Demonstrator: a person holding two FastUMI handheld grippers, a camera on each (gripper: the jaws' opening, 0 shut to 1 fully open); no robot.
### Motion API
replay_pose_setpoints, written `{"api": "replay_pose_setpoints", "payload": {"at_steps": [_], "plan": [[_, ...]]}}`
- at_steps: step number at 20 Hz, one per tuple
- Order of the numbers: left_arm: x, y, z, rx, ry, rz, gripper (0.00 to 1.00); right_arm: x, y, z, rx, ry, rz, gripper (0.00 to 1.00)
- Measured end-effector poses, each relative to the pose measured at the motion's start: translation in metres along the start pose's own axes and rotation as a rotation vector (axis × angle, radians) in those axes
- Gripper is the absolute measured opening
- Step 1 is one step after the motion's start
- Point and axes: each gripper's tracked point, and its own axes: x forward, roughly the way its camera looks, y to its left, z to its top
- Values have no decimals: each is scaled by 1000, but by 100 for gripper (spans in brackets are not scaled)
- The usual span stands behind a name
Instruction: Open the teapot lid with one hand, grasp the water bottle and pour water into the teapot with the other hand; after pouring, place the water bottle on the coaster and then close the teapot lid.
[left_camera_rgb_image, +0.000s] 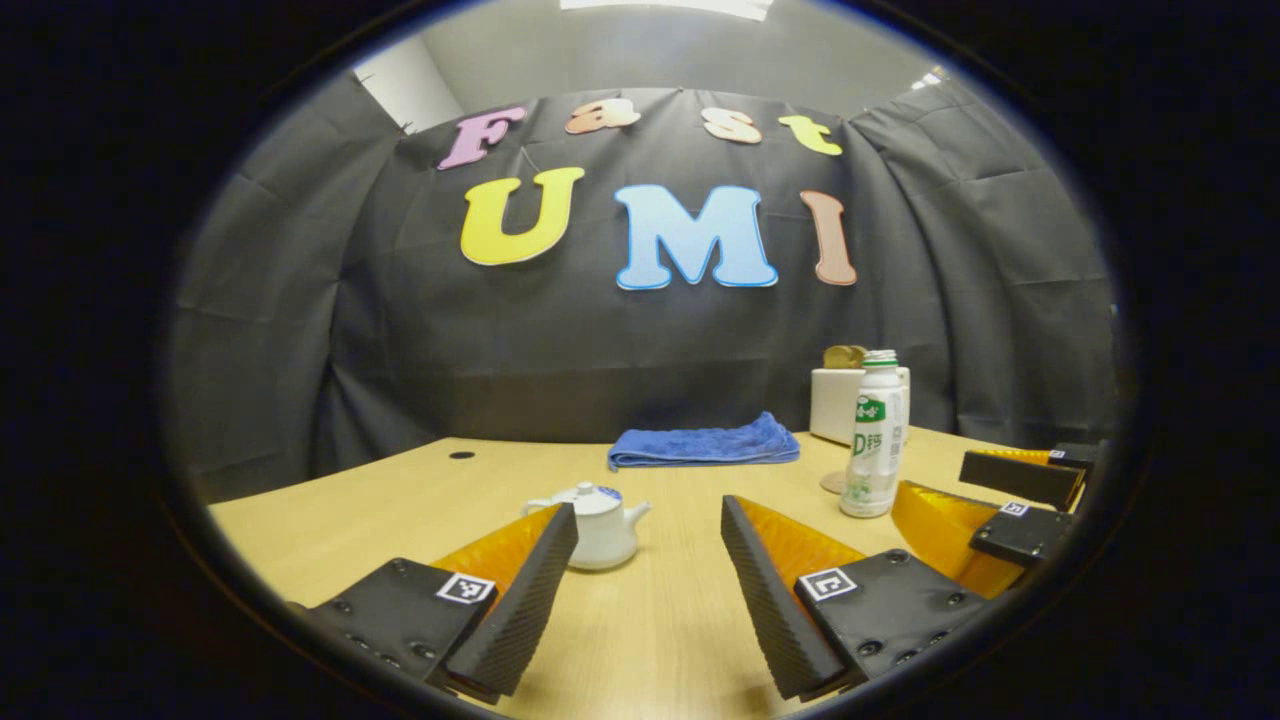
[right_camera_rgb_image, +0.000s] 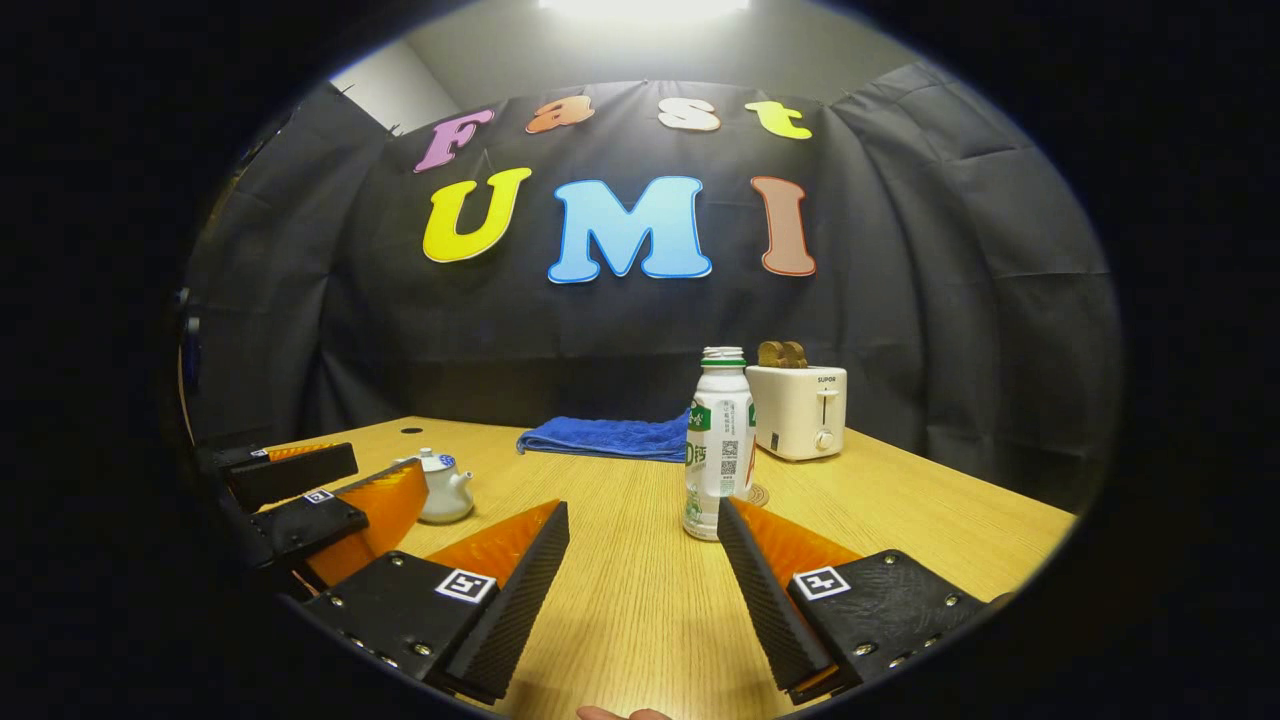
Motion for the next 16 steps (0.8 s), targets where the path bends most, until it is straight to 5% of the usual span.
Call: {"api": "replay_pose_setpoints", "payload": {"at_steps": [16], "plan": [[127,49,-11,-46,91,-14,98,10,3,1,1,0,26,92]]}}
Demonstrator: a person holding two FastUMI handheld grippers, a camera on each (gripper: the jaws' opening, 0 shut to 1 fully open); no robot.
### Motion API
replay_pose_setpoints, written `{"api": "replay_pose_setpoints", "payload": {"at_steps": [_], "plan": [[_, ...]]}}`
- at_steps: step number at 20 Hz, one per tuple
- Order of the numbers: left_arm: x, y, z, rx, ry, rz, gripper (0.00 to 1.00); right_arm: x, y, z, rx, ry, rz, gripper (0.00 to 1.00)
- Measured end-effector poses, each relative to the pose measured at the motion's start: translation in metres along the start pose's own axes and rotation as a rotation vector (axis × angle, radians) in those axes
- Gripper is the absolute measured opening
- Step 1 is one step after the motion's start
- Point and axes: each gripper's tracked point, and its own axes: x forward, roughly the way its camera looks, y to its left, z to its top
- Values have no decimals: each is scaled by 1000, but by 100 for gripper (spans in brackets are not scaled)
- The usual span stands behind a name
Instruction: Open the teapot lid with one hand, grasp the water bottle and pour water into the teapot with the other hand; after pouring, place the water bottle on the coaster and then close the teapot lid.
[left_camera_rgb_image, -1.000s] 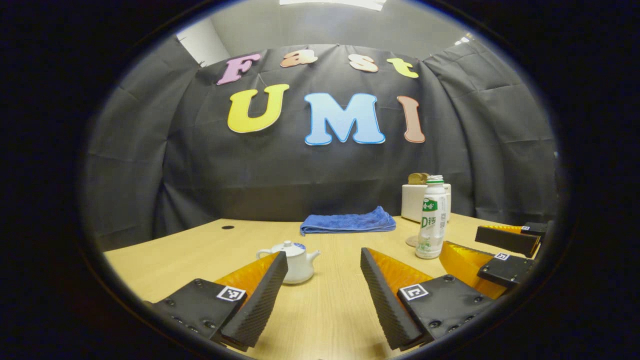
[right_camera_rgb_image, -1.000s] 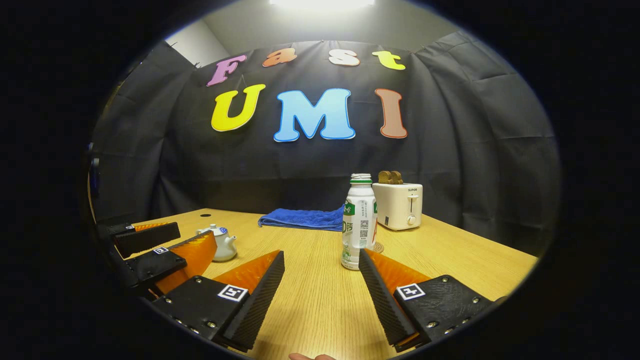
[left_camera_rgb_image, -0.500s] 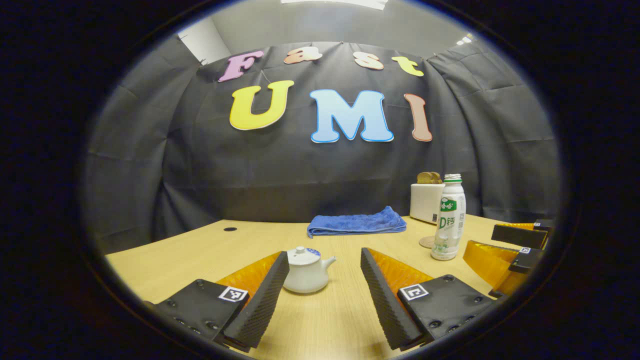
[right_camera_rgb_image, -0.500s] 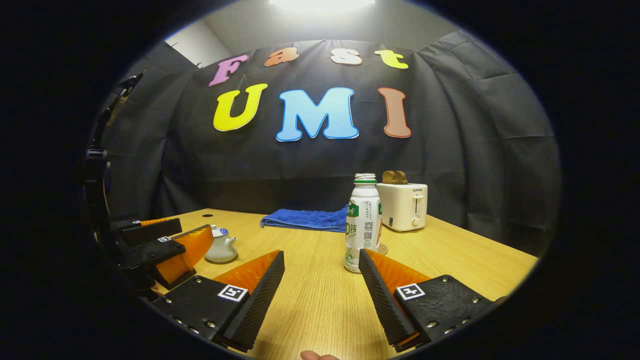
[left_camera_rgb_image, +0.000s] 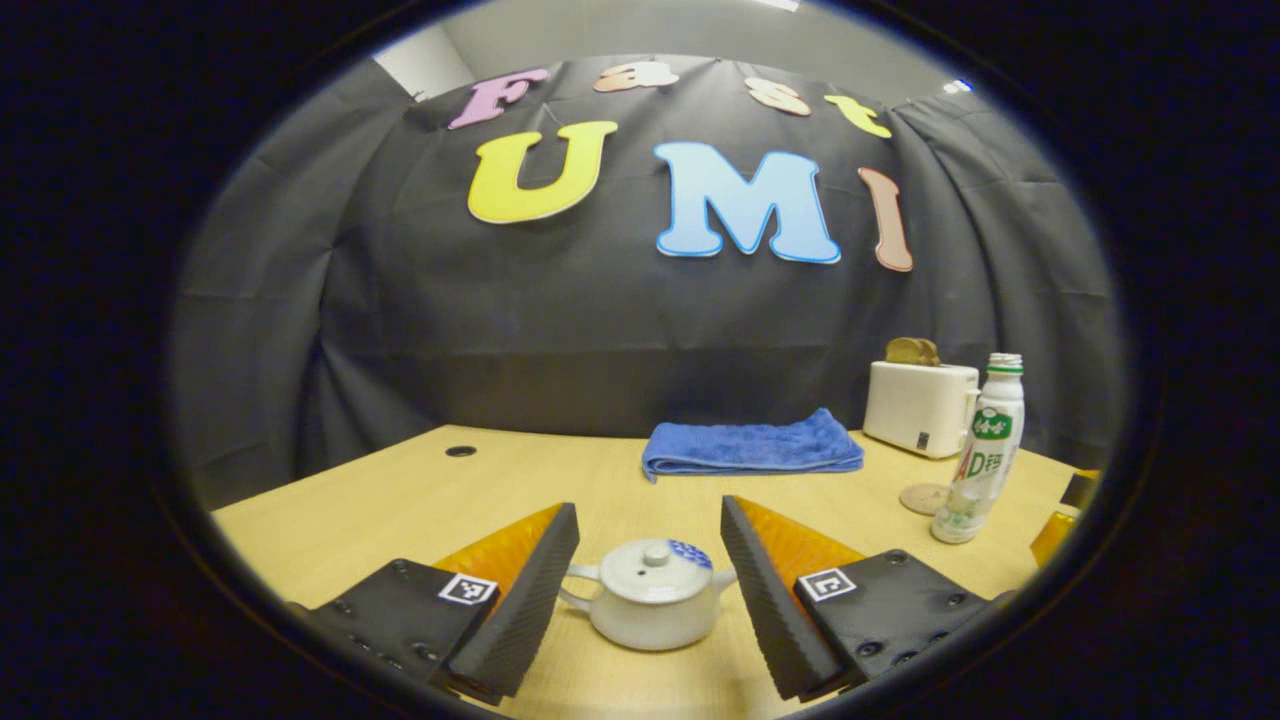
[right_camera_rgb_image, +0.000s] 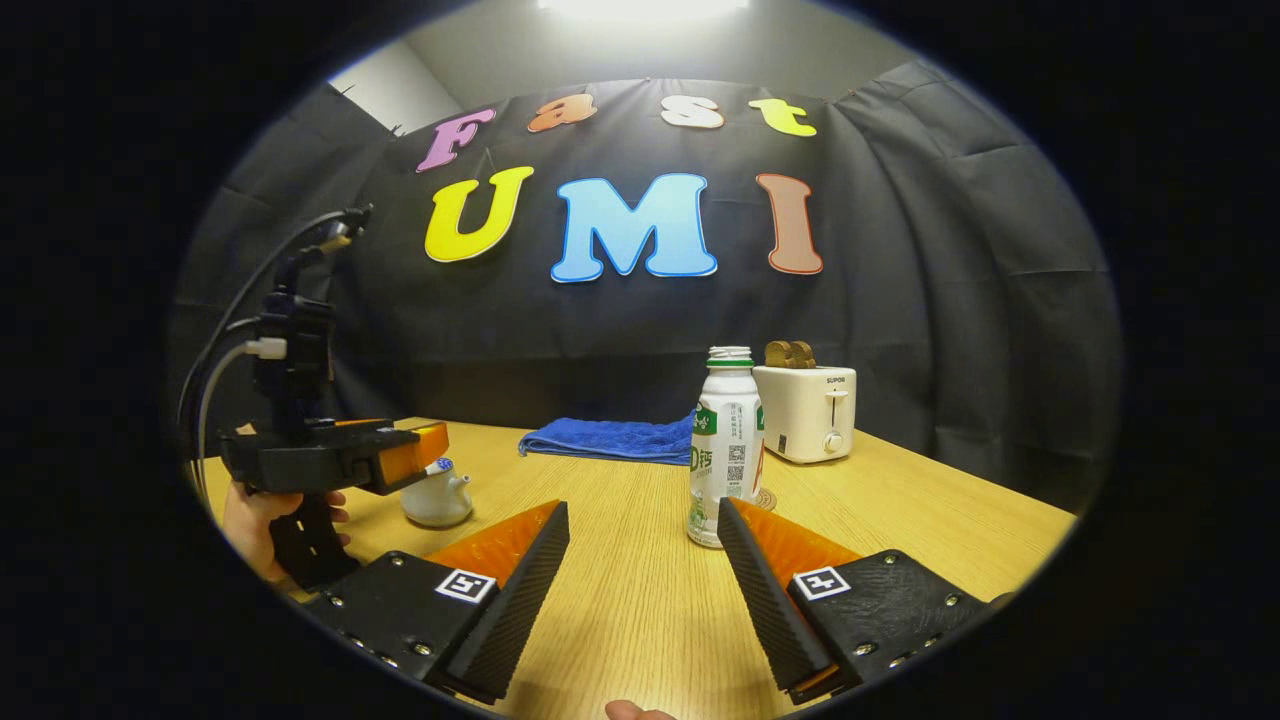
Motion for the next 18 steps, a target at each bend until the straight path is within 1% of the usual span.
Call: {"api": "replay_pose_setpoints", "payload": {"at_steps": [1,2,4,5,8,11,12,13,15,16,17,18], "plan": [[4,0,-1,-4,6,-2,96,0,0,0,0,0,0,92],[10,-1,-6,-9,16,-8,93,0,0,0,0,0,0,92],[14,-1,-11,3,43,-12,93,0,0,0,0,1,0,93],[17,0,-10,10,37,-5,93,0,0,0,-1,0,1,92],[20,-1,-8,12,33,-9,79,0,0,0,0,0,3,93],[22,-1,-9,35,40,-5,48,-1,1,0,0,0,2,92],[23,-4,-11,50,43,-9,34,-1,1,0,0,0,2,92],[23,-7,-11,64,47,-17,31,-1,0,1,0,1,2,92],[23,-4,-8,66,44,-12,31,-1,0,0,0,1,3,92],[29,-4,-9,50,39,-23,23,-1,1,1,0,0,3,92],[24,-3,-8,49,43,-25,16,-1,1,1,1,0,4,92],[25,-4,-11,53,44,-26,12,-1,1,1,1,1,4,93]]}}
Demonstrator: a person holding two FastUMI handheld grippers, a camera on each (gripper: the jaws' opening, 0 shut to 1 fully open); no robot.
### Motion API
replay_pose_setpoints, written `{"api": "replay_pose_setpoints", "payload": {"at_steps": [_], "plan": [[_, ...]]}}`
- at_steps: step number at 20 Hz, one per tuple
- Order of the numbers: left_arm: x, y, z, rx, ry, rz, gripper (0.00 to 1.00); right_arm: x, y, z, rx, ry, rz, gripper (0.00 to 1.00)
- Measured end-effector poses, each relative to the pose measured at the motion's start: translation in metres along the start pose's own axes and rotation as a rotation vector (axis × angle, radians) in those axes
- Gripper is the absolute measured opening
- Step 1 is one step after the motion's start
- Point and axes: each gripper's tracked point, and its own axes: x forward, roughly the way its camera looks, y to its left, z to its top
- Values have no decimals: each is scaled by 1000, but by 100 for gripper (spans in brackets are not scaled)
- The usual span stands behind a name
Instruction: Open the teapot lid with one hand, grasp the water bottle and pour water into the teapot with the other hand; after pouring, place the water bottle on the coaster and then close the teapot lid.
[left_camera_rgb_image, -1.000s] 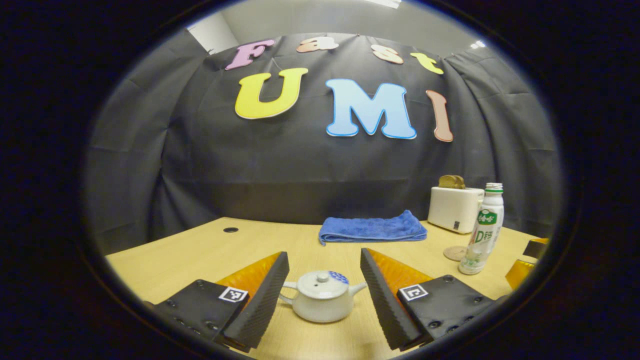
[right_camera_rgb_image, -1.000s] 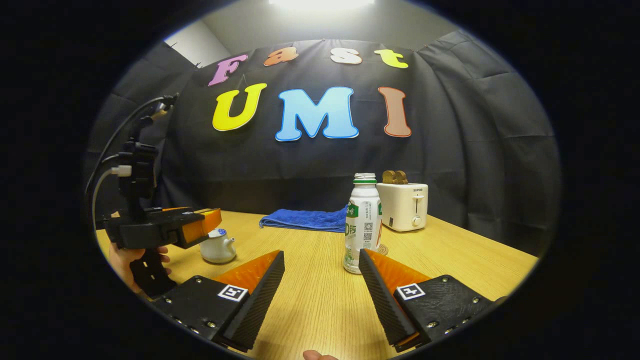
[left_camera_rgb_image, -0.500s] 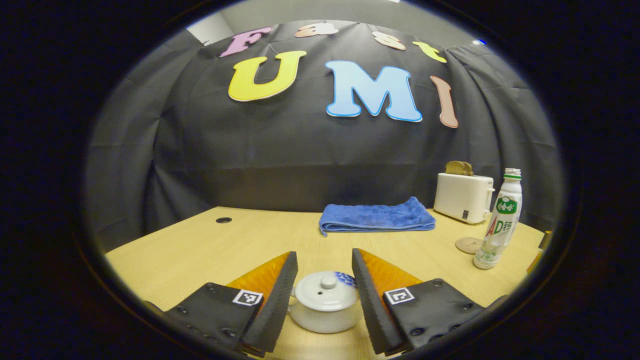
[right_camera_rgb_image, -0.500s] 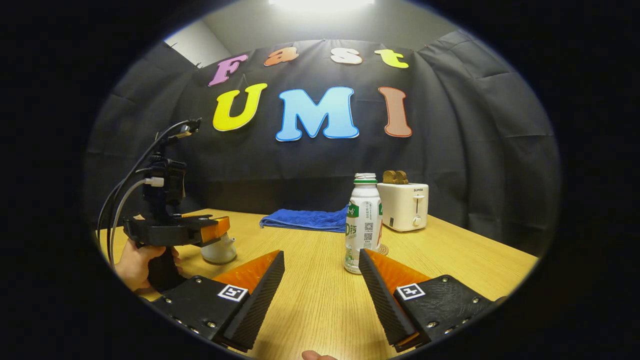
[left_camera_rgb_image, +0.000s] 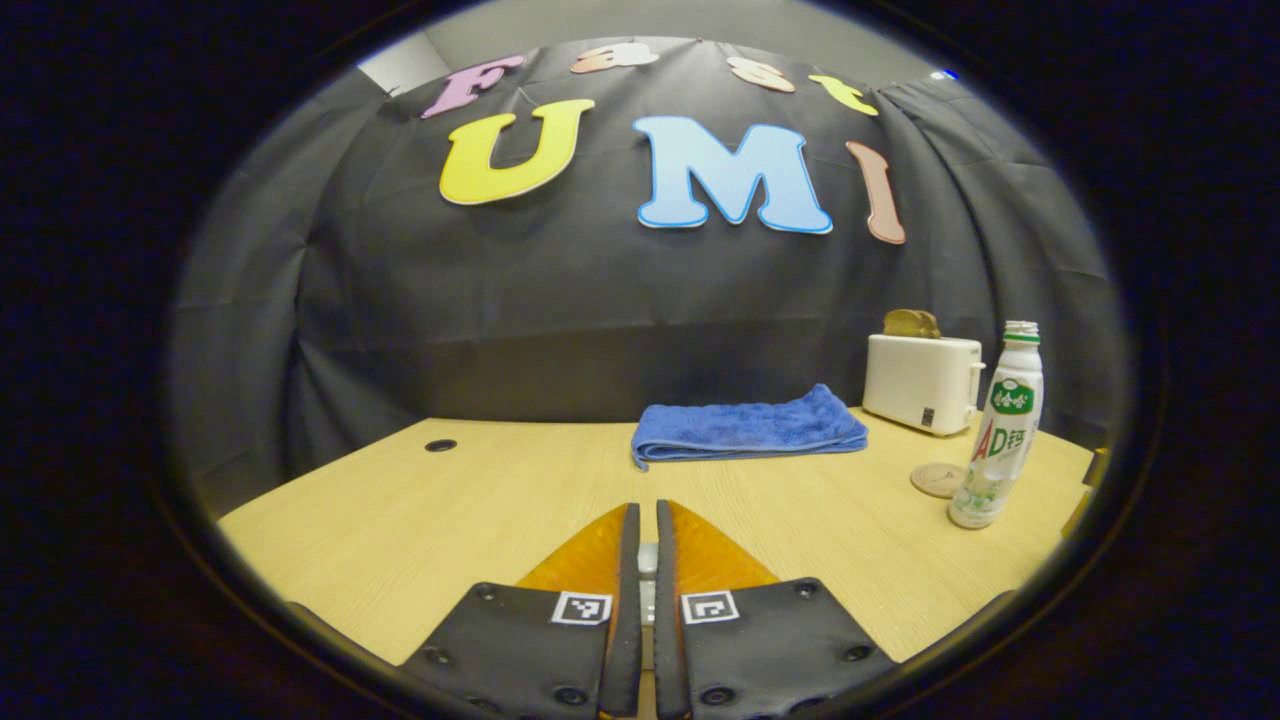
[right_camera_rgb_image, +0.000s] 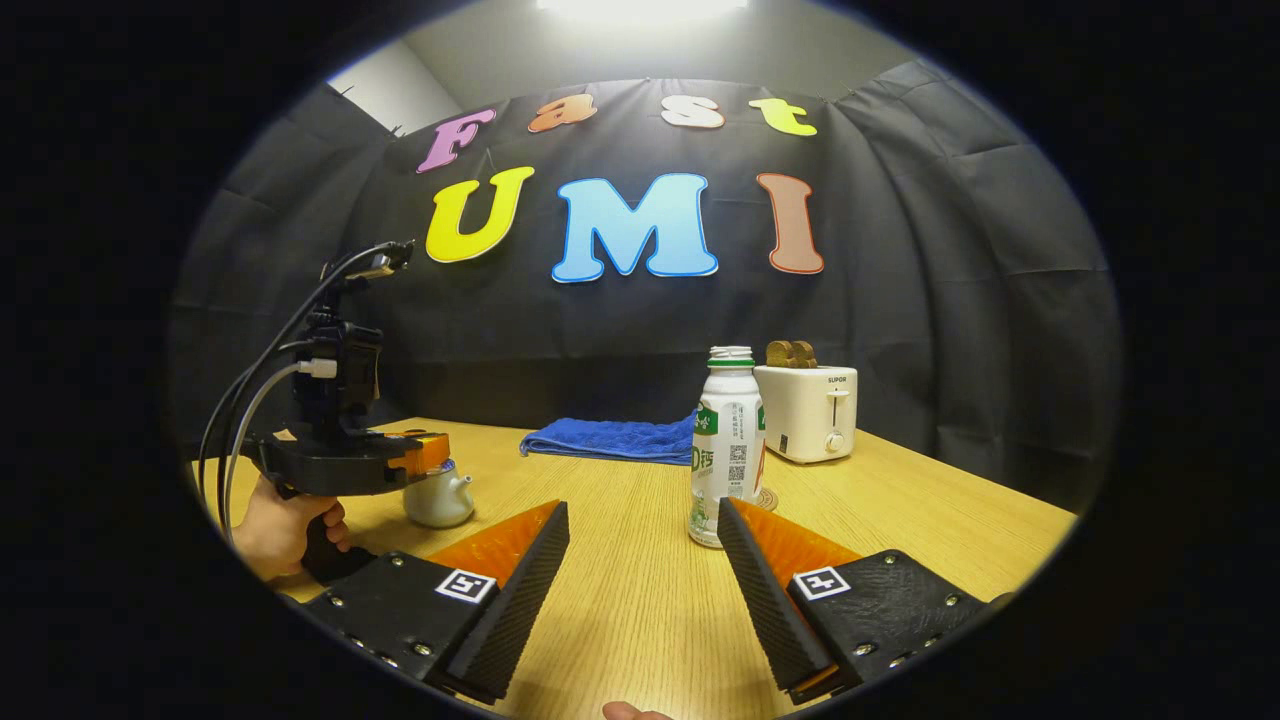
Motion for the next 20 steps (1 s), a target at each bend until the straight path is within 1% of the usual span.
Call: {"api": "replay_pose_setpoints", "payload": {"at_steps": [3,4,5,6,7,8,9,11,12,13,14,17,20], "plan": [[-1,0,2,-6,-6,-9,11,0,0,-1,0,0,0,92],[-1,1,3,-27,-17,-14,16,0,0,-1,2,0,0,92],[-1,2,6,-57,-21,-25,11,0,-1,-1,5,-1,0,92],[-3,3,4,-68,-19,-25,16,0,-1,0,6,-1,-3,92],[-5,4,5,-73,-18,-31,16,1,-2,-1,8,-1,-6,92],[-6,5,7,-77,-21,-31,11,1,-3,0,14,-2,-5,93],[-7,5,11,-76,-32,-33,16,1,-4,0,23,-2,-3,93],[-12,4,23,-68,-65,-34,16,2,-9,1,48,-5,-6,92],[-14,2,25,-68,-77,-41,11,3,-13,3,54,-12,-16,93],[-16,2,26,-72,-84,-47,16,4,-18,5,48,-21,-29,93],[-17,2,27,-79,-86,-53,12,7,-22,8,33,-29,-37,93],[-22,5,33,-95,-103,-61,12,22,-35,20,-40,-44,-45,93],[-28,7,41,-106,-128,-65,11,48,-58,18,-60,2,-47,92]]}}
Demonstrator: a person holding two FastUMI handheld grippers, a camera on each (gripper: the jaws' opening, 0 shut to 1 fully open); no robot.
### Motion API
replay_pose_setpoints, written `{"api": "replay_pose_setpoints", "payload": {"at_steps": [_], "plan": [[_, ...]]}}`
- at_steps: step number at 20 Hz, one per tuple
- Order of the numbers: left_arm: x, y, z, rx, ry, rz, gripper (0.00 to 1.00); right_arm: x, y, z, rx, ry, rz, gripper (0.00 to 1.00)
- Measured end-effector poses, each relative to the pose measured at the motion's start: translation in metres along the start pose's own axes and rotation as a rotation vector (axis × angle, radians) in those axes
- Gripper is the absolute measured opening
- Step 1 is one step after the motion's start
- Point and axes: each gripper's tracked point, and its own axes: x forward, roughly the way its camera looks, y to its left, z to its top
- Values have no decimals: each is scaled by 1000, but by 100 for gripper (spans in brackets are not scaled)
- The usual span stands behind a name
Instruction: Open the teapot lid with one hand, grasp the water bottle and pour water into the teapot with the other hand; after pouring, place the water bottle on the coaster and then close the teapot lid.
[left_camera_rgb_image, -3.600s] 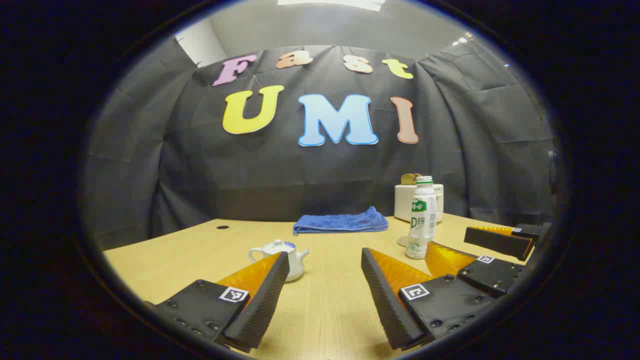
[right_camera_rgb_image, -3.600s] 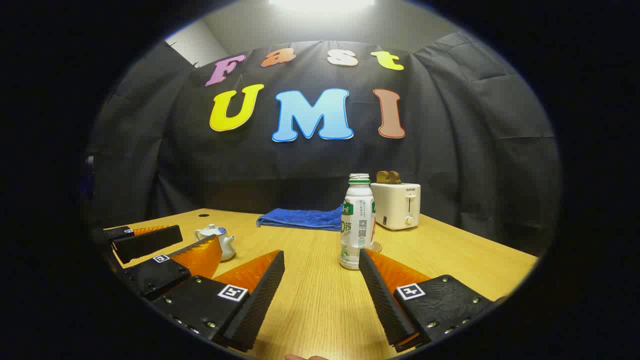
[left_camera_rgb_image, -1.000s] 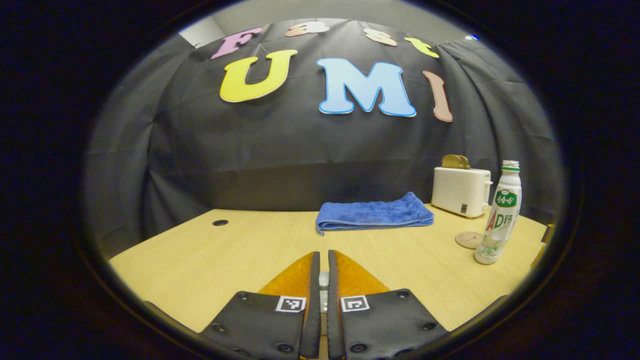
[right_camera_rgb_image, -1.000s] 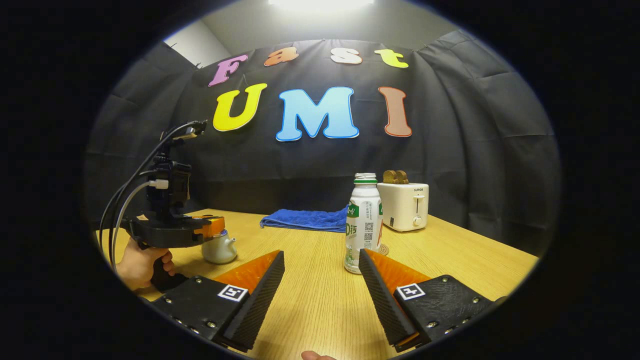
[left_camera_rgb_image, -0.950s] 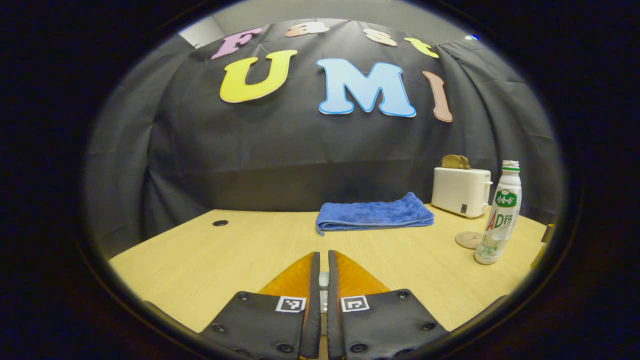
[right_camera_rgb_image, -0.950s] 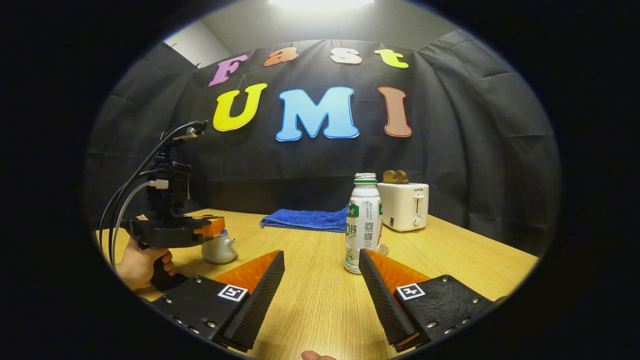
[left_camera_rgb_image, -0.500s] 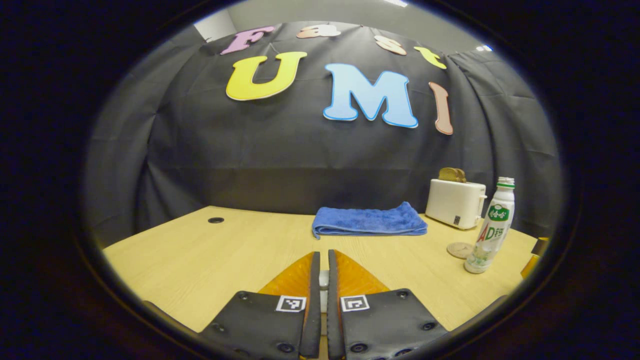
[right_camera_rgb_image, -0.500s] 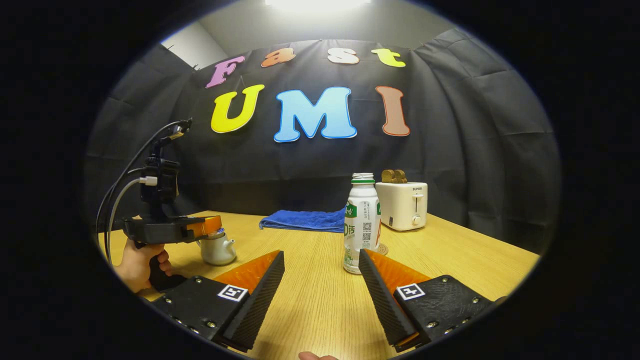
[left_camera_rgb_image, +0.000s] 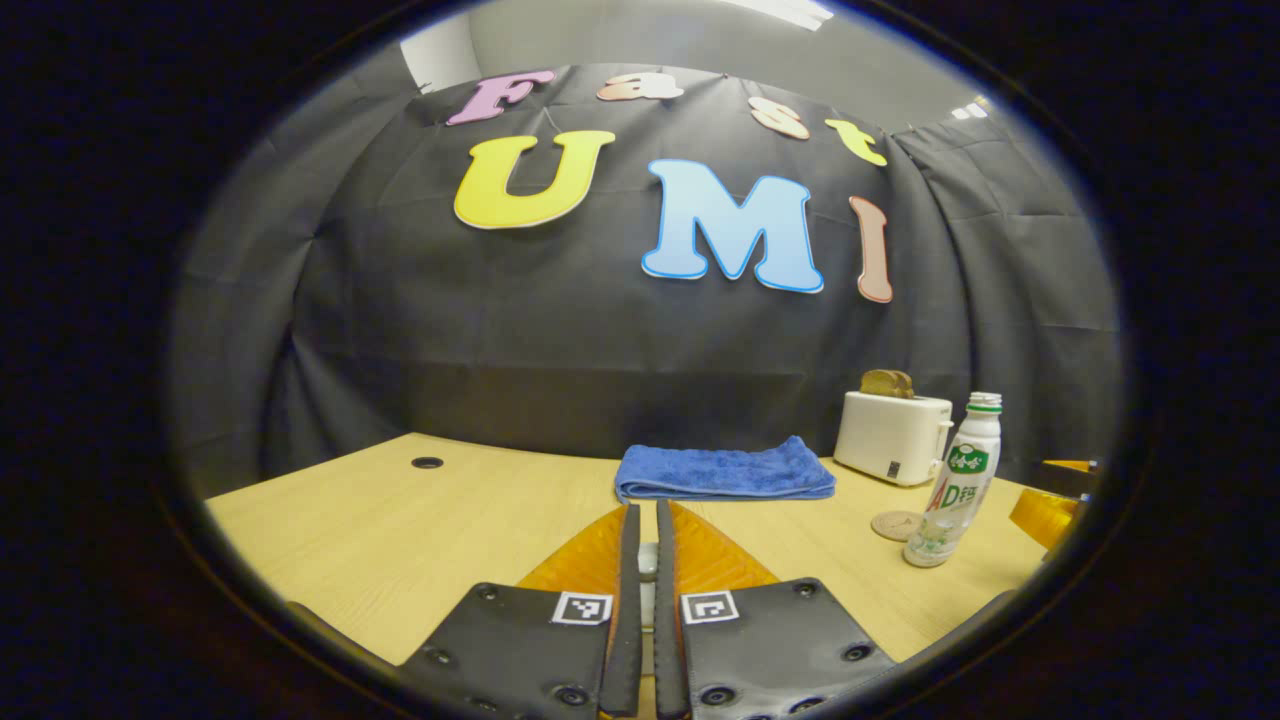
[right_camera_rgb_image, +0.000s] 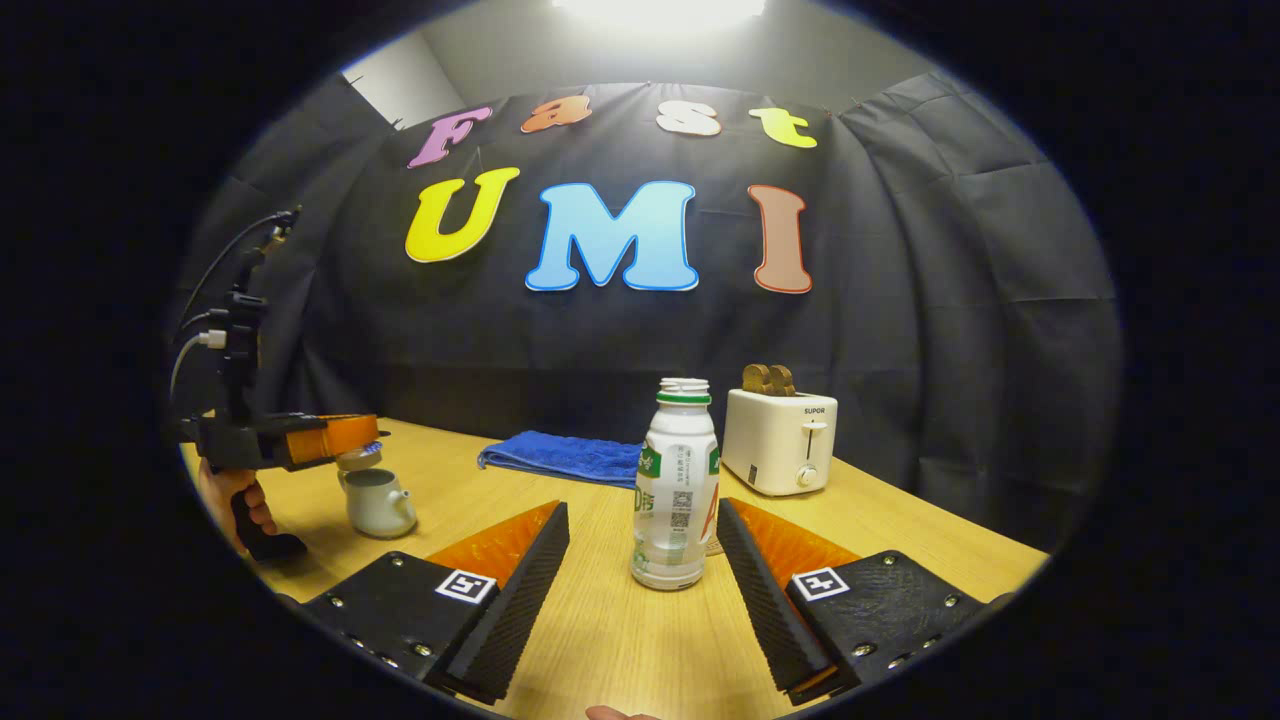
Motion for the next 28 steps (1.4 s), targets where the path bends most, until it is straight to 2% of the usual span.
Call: {"api": "replay_pose_setpoints", "payload": {"at_steps": [2,3,5,7,8,11,12,13,15,16,19,20,21,24,27,28], "plan": [[-4,-1,6,-4,-16,-7,16,15,-15,2,-1,14,-16,92],[-5,-3,8,-3,-21,-11,11,21,-22,2,-18,15,-29,92],[-5,-7,6,7,-20,-20,11,30,-21,-1,-51,15,-20,92],[-5,-8,7,13,-26,-24,16,39,-21,-7,-59,28,-10,92],[-6,-9,8,11,-29,-26,11,43,-22,-8,-67,30,-19,92],[-6,-9,5,-4,-23,-27,12,55,-24,-7,-97,31,-36,92],[-6,-9,4,-7,-21,-27,16,59,-26,-6,-109,29,-41,92],[-6,-8,5,-5,-19,-24,16,64,-25,-5,-115,28,-38,92],[-7,-7,5,-8,-21,-24,16,75,-23,-9,-84,41,-21,92],[-7,-7,5,-9,-21,-24,11,80,-24,-10,-68,52,-18,92],[-6,-8,4,-2,-17,-27,11,91,-25,-17,-31,81,-16,92],[-6,-9,3,1,-16,-29,11,94,-24,-19,-30,90,-14,92],[-6,-10,4,3,-15,-30,16,96,-23,-23,-39,99,-13,92],[-6,-11,4,7,-18,-33,16,100,-20,-31,-54,126,-2,92],[-8,-11,8,1,-28,-34,15,97,-15,-27,-46,114,17,74],[-9,-8,9,-2,-32,-31,16,95,-14,-25,-72,114,18,74]]}}
